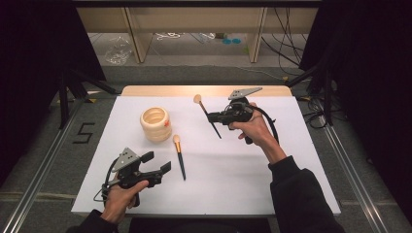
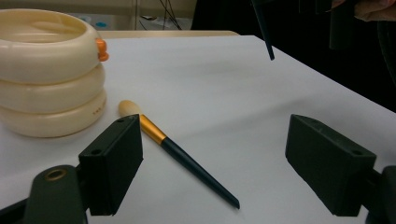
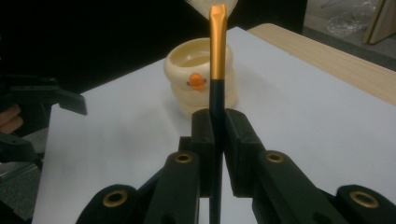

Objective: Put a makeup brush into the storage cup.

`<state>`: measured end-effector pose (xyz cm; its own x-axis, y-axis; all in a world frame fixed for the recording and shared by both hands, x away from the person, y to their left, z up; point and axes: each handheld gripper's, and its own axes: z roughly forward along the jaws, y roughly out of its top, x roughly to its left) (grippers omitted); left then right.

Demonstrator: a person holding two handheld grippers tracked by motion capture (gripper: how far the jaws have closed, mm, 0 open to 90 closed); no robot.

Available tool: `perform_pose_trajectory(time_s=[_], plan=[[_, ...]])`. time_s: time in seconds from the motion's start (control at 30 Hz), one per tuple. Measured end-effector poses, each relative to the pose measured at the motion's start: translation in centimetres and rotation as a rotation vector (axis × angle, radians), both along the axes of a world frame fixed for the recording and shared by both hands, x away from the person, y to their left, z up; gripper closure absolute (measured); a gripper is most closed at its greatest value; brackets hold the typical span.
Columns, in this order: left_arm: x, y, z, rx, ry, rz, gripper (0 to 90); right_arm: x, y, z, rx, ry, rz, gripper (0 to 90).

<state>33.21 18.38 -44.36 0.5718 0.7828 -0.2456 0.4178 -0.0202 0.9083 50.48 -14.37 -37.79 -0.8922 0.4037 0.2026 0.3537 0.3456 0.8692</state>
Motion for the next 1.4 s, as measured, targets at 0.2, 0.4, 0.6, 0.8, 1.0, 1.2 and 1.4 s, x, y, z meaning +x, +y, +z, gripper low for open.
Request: perform_pose_trajectory(time_s=[0.2,0.4,0.6,0.8,1.0,1.2,1.4], plan=[[1.1,-1.1,0.4,-0.035,-0.017,-0.030,19.5,-1.5,1.0,0.7,0.046,-0.003,0.046,83.1],[2.2,-2.6,0.8,-0.044,-0.029,-0.058,20.0,-2.5,1.8,0.8,0.079,-0.009,0.077,83.1],[2.9,-3.4,1.1,-0.038,-0.046,-0.071,20.6,-3.4,2.9,0.4,0.098,-0.013,0.114,83.1],[3.4,-4.1,1.1,-0.040,-0.042,-0.084,23.5,-4.2,4.1,-0.1,0.112,-0.011,0.146,83.1],[3.7,-4.5,1.1,-0.040,-0.049,-0.076,27.9,-5.0,5.2,-0.2,0.112,0.003,0.173,83.1],[4.0,-4.6,1.0,-0.045,-0.065,-0.097,33.2,-5.4,5.9,-0.4,0.119,-0.015,0.192,83.1],[3.9,-4.7,1.0,-0.058,-0.077,-0.099,40.4,-5.8,6.5,-0.6,0.126,-0.019,0.211,83.1]])
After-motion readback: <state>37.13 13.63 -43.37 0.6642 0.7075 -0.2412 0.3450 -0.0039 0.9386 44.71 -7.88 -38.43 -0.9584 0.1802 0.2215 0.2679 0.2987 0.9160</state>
